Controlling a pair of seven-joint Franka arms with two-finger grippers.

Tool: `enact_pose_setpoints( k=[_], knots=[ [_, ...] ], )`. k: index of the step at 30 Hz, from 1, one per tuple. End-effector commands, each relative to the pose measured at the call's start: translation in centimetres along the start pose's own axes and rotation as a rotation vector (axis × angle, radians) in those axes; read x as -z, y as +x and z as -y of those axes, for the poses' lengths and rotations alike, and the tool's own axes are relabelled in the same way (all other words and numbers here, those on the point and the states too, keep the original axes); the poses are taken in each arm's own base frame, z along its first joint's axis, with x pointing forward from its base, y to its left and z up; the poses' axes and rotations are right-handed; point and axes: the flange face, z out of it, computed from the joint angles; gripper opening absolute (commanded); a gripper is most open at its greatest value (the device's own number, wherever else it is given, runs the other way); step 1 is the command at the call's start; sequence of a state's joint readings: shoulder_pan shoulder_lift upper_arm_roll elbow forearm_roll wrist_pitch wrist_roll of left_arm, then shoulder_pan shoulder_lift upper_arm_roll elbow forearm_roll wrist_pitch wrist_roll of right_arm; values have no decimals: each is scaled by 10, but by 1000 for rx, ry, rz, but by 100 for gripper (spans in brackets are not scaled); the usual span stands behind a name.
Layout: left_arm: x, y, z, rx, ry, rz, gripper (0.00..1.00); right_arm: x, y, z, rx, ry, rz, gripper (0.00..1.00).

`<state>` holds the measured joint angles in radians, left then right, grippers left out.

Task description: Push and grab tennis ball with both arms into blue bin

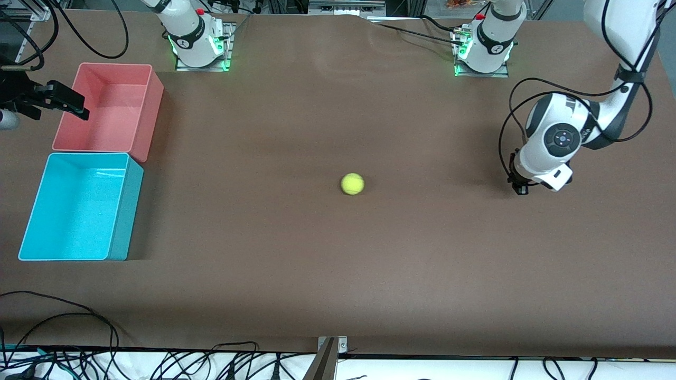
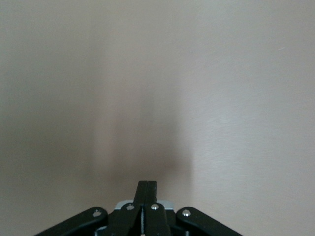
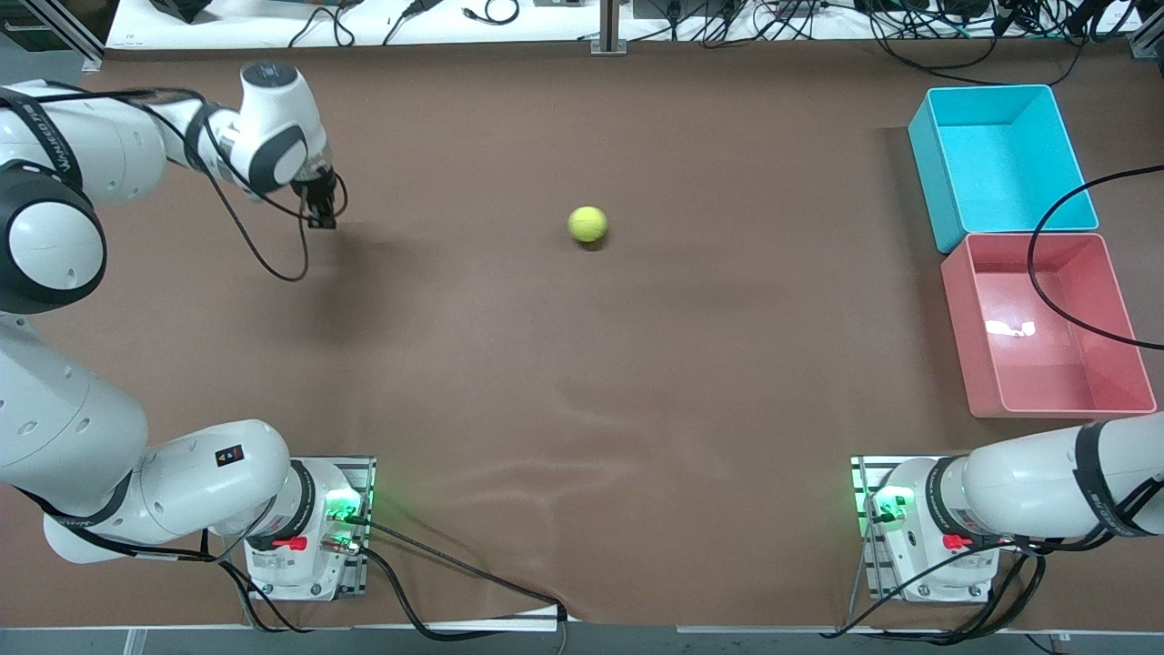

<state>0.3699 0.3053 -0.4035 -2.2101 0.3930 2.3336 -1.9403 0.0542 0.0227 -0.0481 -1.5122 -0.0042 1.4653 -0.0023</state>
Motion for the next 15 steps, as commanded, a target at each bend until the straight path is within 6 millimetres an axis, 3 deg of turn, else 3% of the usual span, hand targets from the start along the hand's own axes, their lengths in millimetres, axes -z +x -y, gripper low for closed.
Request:
enact_pose_setpoints(
  k=[1, 8, 15],
  knots=[
    [51, 15, -25, -154, 28, 37, 0, 8, -2, 3, -1, 15, -8, 100],
    [122, 47, -51, -370, 60, 82, 0, 8, -2, 3, 10, 15, -7, 100],
    [183, 58, -59, -662, 49, 78, 0, 8, -2, 11, 19, 14, -5, 100]
  ],
)
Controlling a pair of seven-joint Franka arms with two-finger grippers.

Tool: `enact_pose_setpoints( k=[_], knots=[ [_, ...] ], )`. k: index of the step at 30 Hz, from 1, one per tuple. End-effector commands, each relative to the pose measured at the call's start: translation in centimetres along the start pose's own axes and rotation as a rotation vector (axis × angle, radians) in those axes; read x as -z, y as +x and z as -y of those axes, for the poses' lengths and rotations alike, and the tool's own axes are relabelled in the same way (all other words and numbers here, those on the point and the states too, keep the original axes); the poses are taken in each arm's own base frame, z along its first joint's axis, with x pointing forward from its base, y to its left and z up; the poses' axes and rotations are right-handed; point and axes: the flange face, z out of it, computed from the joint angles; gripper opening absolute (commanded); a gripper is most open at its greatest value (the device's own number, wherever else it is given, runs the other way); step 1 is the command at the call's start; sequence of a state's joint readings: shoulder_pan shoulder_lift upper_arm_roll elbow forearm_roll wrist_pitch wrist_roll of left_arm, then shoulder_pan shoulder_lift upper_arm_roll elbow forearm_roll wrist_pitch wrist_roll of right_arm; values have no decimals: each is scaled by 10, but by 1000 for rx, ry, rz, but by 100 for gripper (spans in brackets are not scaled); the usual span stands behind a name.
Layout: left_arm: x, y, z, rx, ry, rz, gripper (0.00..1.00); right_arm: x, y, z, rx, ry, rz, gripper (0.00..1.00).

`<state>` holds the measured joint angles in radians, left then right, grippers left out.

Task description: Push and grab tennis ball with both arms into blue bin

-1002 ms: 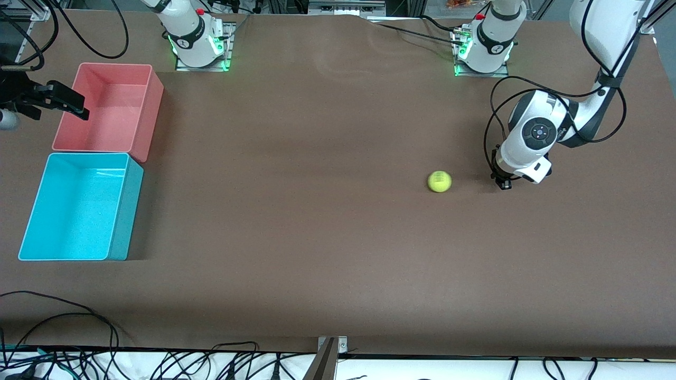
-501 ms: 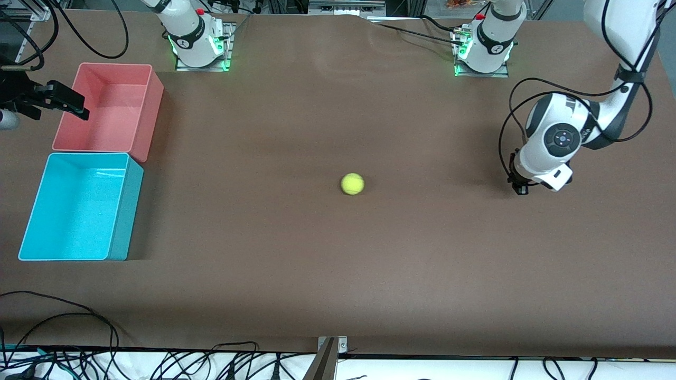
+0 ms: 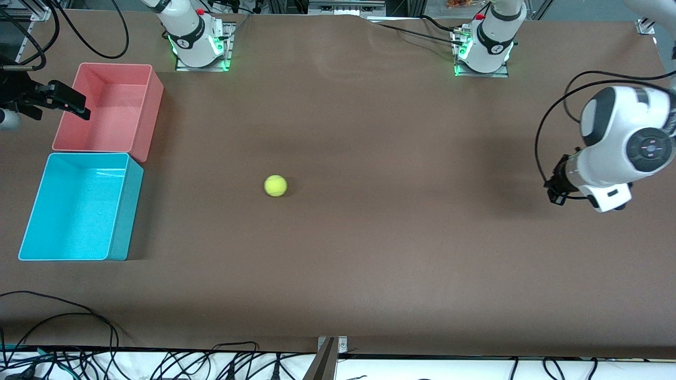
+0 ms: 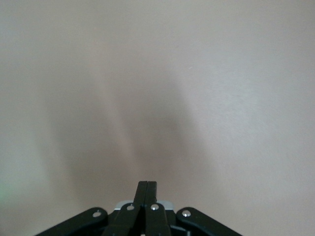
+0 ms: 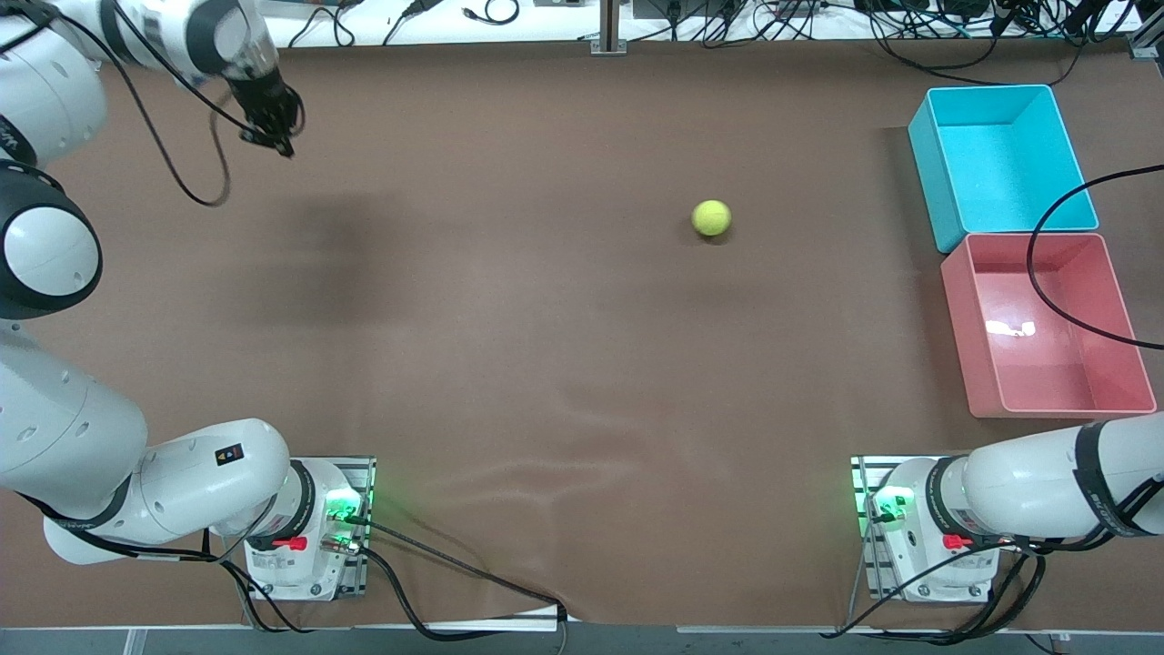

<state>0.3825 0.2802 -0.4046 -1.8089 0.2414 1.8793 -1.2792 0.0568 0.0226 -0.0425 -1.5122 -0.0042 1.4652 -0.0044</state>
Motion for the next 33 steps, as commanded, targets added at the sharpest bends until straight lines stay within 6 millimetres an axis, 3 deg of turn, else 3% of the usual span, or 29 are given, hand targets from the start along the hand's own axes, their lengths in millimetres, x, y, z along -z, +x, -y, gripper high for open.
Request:
enact_pose_setpoints(
  k=[1, 18, 24, 29, 30, 31, 32, 33],
  knots=[
    [46, 4, 0, -252, -12, 15, 0, 7, -2, 7, 9, 16, -4, 100],
    [158, 0, 7, -861, -99, -3, 0, 2, 4, 13, 29, 24, -8, 100],
    [180, -5, 17, -1010, -89, 17, 1, -31, 19, 14, 29, 20, 65, 100],
    [180, -8, 15, -1033, -93, 29, 38, -39, 25, 15, 32, 10, 73, 100],
    [179, -8, 15, -1032, -96, 34, 51, -43, 28, 15, 31, 10, 76, 100],
    [179, -8, 15, -1030, -96, 34, 83, -49, 31, 15, 34, 9, 87, 100],
    [180, -8, 15, -1030, -95, 32, 100, -53, 33, 15, 37, 9, 93, 100],
    [179, -7, 15, -1030, -92, 31, 100, -55, 34, 15, 39, 9, 97, 100]
  ],
)
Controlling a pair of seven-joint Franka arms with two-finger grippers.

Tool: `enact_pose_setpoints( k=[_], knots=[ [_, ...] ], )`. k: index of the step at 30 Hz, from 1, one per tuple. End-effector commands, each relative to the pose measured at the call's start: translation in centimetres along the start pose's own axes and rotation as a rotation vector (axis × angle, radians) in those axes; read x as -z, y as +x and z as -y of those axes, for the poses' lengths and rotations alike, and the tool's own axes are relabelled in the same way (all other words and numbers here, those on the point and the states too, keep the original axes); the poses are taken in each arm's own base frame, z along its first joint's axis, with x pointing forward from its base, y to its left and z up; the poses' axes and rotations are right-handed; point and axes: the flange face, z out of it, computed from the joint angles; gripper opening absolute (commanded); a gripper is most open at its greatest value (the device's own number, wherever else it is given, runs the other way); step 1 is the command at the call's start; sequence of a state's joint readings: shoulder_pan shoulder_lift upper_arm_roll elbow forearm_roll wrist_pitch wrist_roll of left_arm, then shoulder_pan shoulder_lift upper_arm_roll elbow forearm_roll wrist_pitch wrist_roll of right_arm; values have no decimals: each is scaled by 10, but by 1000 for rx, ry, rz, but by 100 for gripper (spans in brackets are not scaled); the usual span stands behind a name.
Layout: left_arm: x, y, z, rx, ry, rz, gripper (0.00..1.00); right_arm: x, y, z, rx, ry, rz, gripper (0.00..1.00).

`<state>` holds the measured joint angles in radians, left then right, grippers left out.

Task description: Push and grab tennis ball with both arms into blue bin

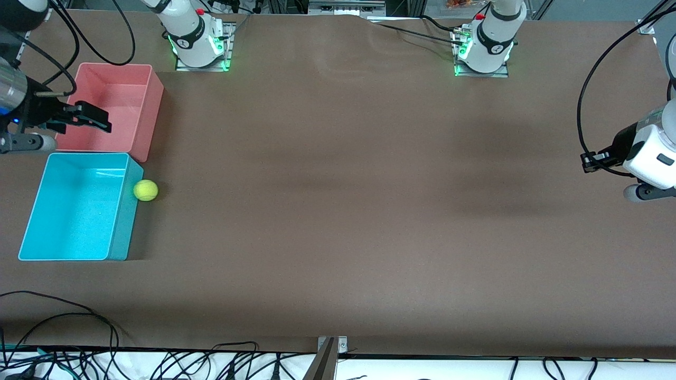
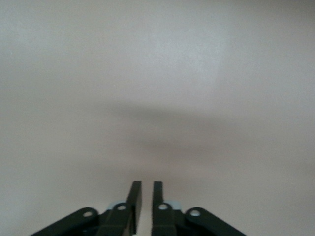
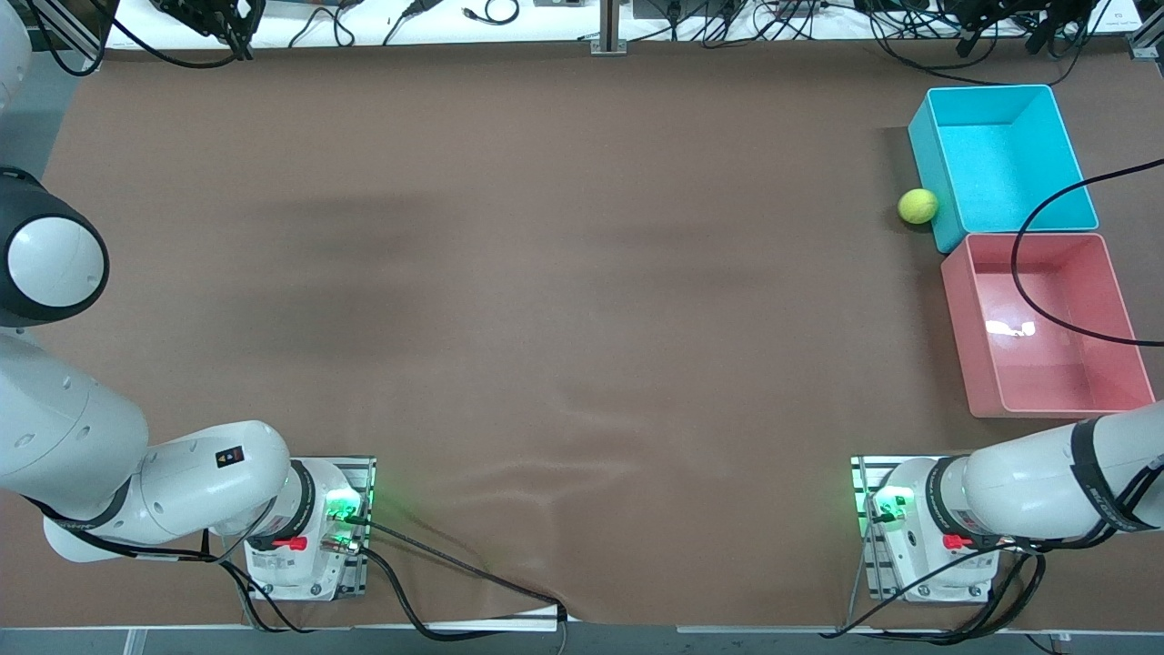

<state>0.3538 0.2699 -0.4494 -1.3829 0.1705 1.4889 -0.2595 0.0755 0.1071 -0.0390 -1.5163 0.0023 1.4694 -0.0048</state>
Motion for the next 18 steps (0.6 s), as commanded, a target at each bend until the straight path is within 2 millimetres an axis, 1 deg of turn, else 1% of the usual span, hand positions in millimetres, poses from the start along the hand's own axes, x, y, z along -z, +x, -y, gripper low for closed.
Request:
enact_pose_setpoints(
  k=[1, 3, 6, 7, 13, 18],
  knots=[
    [3, 1, 1, -33, -28, 15, 100, -9, 10, 1, 19, 9, 15, 100],
    [6, 1, 3, -31, -32, 11, 100, -13, 13, 6, 27, 11, 18, 100],
    [18, 1, 6, -27, -41, -16, 100, -30, 25, 26, 60, -14, 32, 100],
    [21, 1, 5, -26, -43, -24, 100, -37, 29, 29, 66, -28, 41, 100],
    [27, 1, 3, -34, -50, -40, 100, -62, 50, 31, 68, -46, 39, 100],
    [31, -1, -2, -41, -65, -51, 100, -99, 65, 30, 71, -55, 51, 100]
  ],
)
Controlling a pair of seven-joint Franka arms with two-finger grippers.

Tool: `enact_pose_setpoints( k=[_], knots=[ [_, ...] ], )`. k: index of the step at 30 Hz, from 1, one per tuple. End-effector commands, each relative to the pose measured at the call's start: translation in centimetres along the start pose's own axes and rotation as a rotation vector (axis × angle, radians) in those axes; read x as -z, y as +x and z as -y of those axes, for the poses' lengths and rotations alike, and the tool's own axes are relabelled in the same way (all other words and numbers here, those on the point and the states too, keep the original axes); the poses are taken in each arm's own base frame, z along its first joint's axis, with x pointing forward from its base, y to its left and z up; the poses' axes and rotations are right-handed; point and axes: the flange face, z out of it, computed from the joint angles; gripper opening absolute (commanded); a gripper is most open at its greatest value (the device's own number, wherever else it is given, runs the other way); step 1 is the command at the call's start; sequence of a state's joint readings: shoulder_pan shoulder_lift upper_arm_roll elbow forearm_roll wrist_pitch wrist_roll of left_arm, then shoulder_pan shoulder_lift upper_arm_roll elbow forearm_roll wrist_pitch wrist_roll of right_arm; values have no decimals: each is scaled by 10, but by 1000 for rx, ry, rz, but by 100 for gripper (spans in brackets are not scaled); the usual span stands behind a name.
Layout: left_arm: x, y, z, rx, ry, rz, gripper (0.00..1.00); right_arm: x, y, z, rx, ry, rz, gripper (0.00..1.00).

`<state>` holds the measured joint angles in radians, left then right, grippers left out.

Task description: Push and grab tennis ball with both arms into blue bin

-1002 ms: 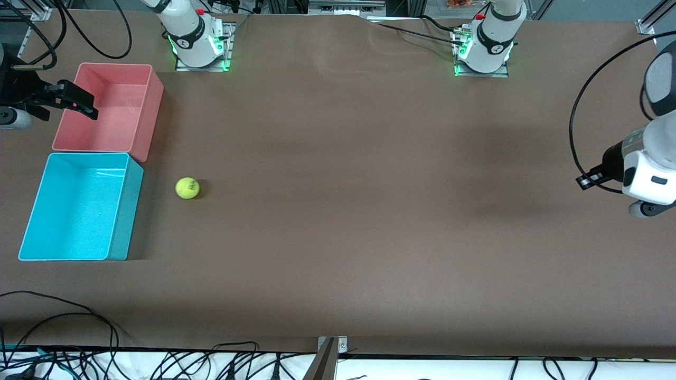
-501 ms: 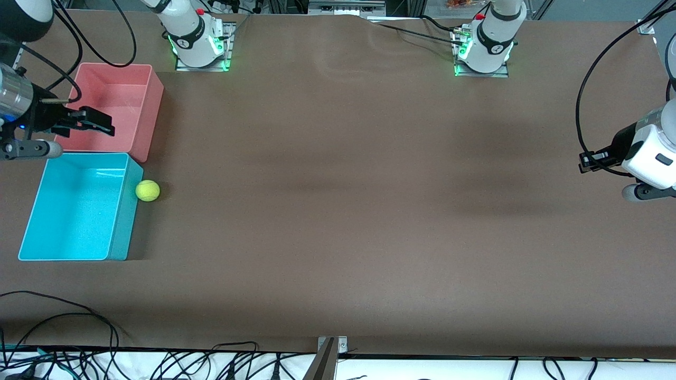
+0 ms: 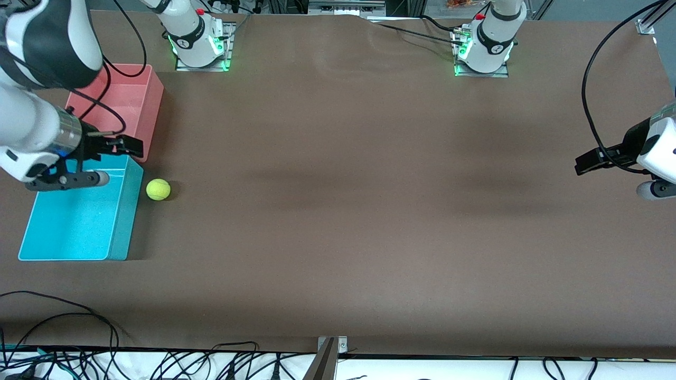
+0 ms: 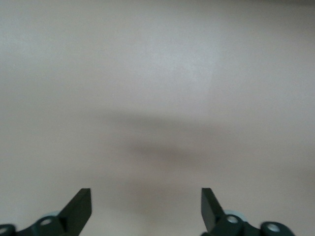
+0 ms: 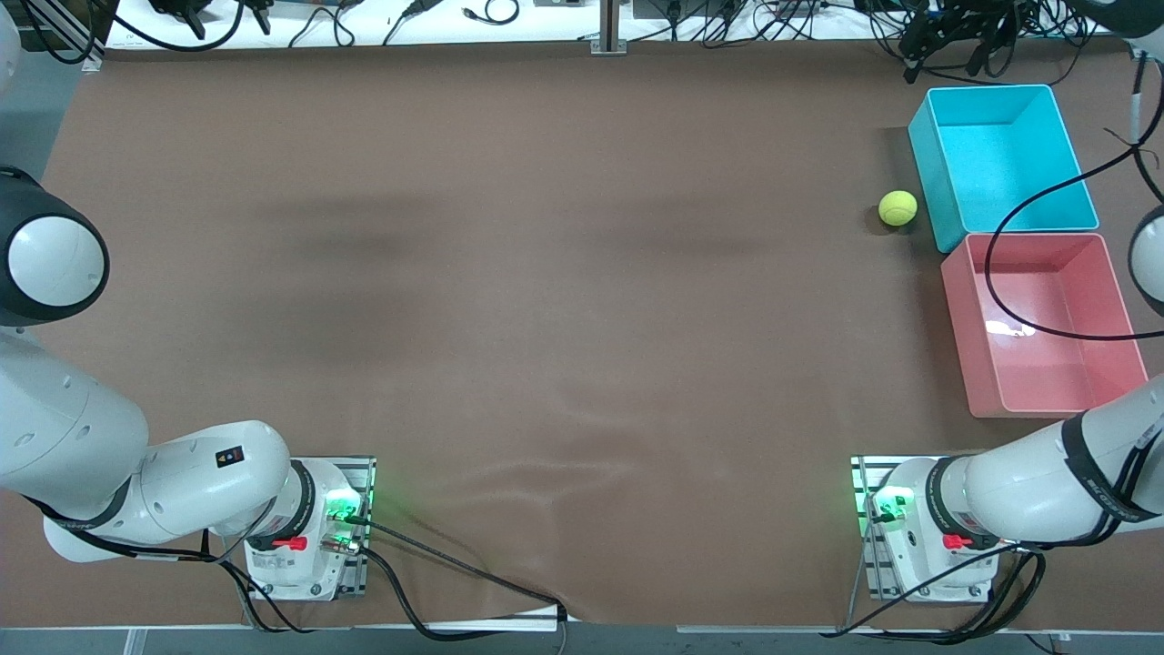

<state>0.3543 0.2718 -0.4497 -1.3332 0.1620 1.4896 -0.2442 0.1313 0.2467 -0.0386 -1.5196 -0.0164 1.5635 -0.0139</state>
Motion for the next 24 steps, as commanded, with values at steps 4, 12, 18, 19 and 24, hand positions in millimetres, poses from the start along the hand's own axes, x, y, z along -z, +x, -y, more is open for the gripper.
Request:
enact_pose_setpoints(
  k=[4, 12, 18, 19, 24],
  knots=[
    [11, -2, -6, -31, -56, -7, 100, -58, 23, -5, 7, -31, -7, 100],
    [20, -6, -2, -24, -48, -24, 100, -130, 25, -13, 10, -57, -22, 100],
    [34, -8, -6, -22, -53, -94, 100, -171, 18, -20, 21, -81, -14, 100],
    [37, -11, -8, -20, -46, -98, 100, -177, 17, -20, 23, -82, -20, 100],
    [49, -21, -12, -9, -12, -124, 100, -209, 12, -28, 17, -83, -52, 100]
  ],
)
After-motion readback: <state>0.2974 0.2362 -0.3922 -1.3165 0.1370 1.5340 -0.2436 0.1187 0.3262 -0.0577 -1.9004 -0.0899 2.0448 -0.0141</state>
